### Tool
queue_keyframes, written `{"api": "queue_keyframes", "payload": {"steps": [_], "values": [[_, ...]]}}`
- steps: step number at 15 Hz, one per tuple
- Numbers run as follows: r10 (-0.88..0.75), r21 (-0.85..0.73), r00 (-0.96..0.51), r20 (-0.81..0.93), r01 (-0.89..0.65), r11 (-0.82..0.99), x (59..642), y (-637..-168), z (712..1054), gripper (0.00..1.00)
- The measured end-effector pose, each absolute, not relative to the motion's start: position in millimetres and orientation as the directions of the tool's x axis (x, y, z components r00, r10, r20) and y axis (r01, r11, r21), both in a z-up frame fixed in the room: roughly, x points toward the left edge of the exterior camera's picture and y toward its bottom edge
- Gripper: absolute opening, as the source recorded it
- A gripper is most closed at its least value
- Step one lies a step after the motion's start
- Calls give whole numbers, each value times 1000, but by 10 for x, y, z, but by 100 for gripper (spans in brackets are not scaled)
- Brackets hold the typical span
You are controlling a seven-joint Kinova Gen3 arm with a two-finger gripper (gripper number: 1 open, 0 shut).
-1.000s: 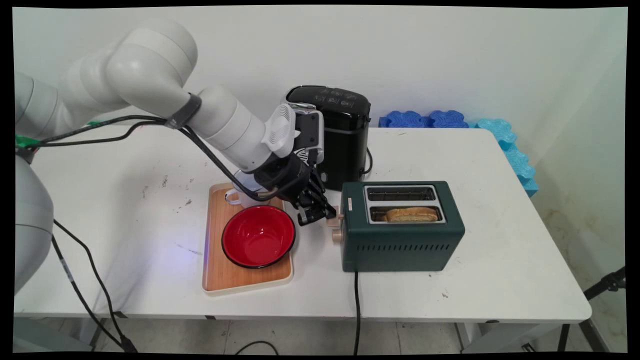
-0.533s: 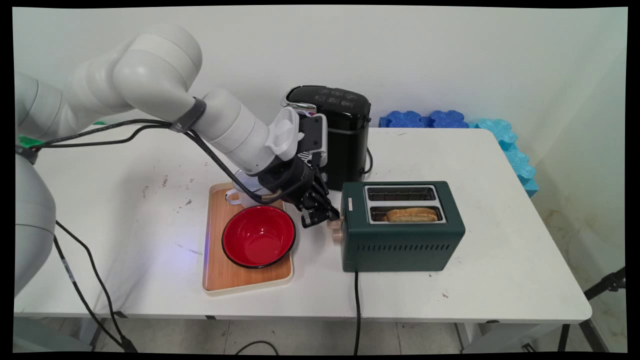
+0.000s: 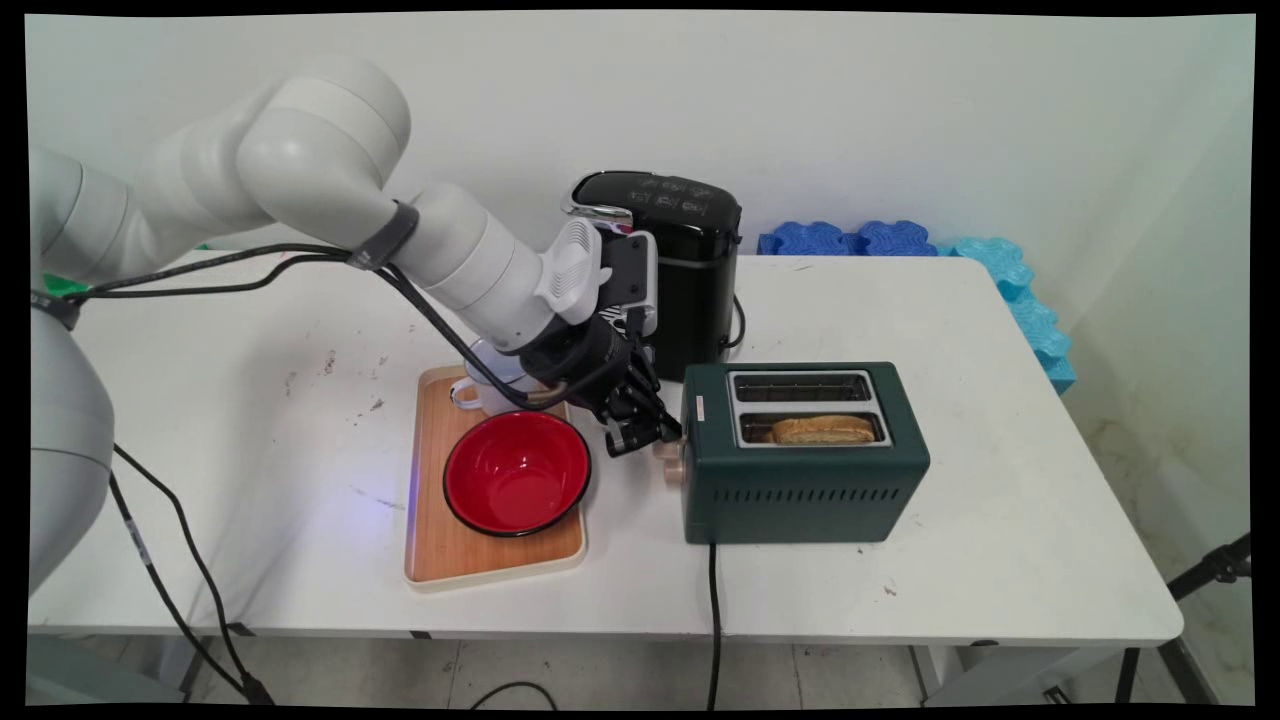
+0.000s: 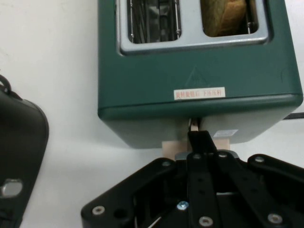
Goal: Press the toaster switch
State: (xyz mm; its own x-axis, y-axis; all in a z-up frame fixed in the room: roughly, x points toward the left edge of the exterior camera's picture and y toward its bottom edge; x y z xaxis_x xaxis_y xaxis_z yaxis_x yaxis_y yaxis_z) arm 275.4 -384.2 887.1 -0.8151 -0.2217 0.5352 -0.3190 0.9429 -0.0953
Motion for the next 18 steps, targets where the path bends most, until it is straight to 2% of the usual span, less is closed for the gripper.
{"api": "queue_keyframes", "payload": {"steps": [18], "values": [[-227, -91, -815, 533, -321, 943, 2837, -3811, 8754, 0]]}}
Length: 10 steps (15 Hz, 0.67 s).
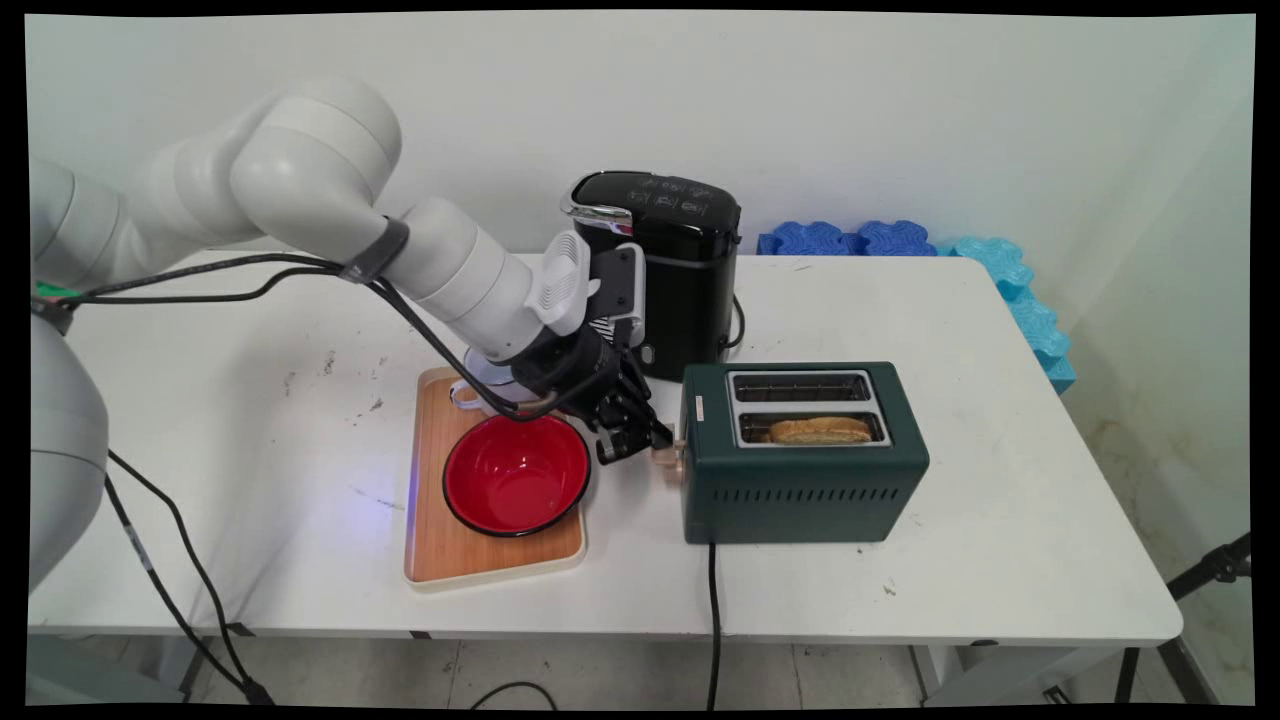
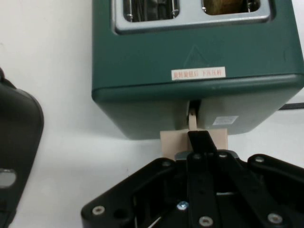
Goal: Press the toaster switch
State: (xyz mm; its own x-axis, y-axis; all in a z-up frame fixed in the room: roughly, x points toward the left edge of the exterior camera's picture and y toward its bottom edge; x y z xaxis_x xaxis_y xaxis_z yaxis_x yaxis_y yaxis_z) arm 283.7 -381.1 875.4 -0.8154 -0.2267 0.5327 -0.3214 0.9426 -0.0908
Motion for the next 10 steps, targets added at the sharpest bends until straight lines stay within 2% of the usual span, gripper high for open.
{"api": "queue_keyframes", "payload": {"steps": [10], "values": [[-234, -87, -809, 540, -330, 940, 2851, -3804, 8713, 0]]}}
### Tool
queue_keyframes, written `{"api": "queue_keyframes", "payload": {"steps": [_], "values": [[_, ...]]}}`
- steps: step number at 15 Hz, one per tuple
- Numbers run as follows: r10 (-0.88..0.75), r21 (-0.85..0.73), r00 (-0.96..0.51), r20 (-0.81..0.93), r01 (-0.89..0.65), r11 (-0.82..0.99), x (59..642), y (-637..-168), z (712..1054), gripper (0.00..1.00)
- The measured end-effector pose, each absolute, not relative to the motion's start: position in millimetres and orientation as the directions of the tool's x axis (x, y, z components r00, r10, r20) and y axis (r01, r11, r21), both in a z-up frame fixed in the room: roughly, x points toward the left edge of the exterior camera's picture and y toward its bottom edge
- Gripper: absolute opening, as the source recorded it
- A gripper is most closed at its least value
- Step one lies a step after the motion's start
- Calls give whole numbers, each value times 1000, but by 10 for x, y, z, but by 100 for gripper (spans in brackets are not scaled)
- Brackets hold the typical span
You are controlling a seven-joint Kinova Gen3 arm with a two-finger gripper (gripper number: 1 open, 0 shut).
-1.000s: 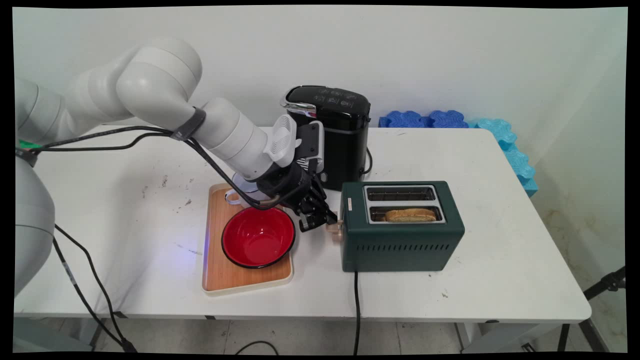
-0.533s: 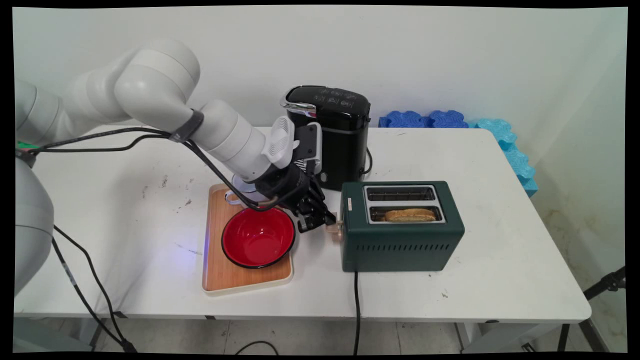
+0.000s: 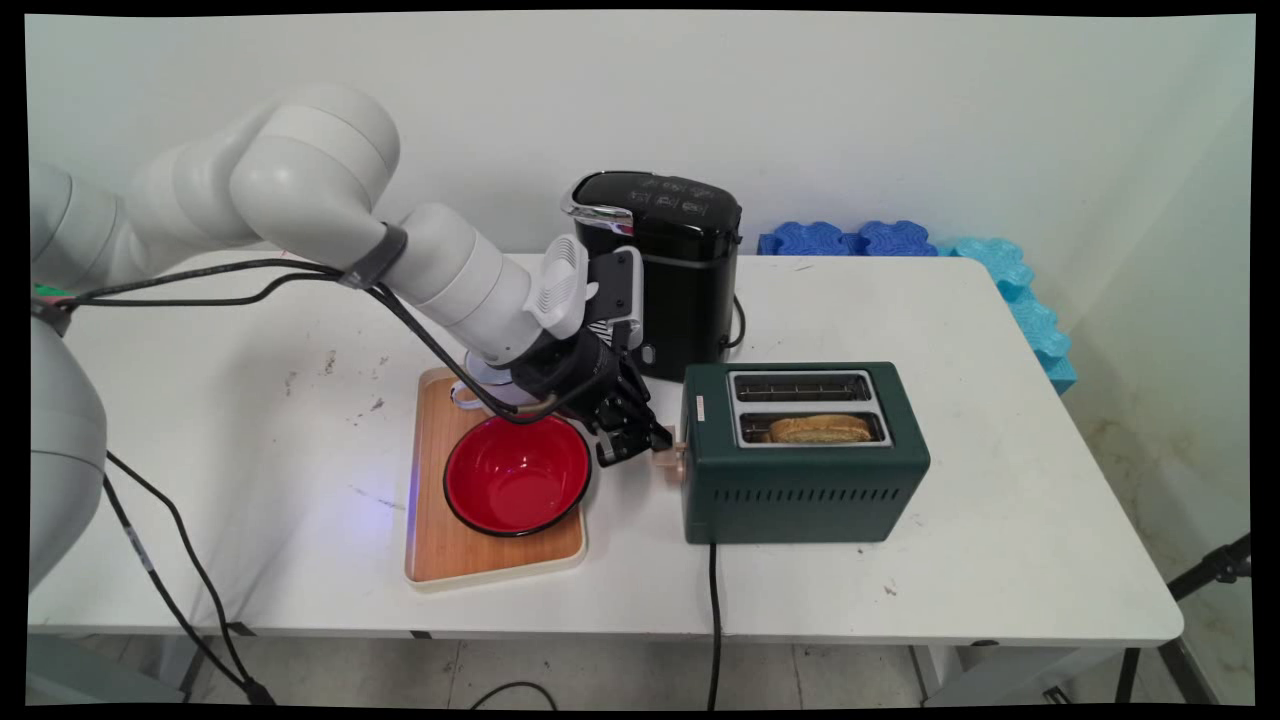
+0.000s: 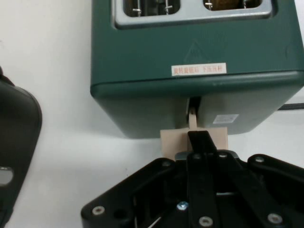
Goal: Press the toaster switch
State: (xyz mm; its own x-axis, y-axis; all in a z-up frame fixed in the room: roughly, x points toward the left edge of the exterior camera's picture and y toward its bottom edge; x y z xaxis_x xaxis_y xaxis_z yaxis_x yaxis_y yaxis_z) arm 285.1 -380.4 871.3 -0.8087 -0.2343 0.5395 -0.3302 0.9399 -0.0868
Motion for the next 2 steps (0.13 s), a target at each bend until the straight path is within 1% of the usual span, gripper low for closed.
{"api": "queue_keyframes", "payload": {"steps": [2], "values": [[-235, -87, -807, 542, -331, 940, 2848, -3808, 8705, 0]]}}
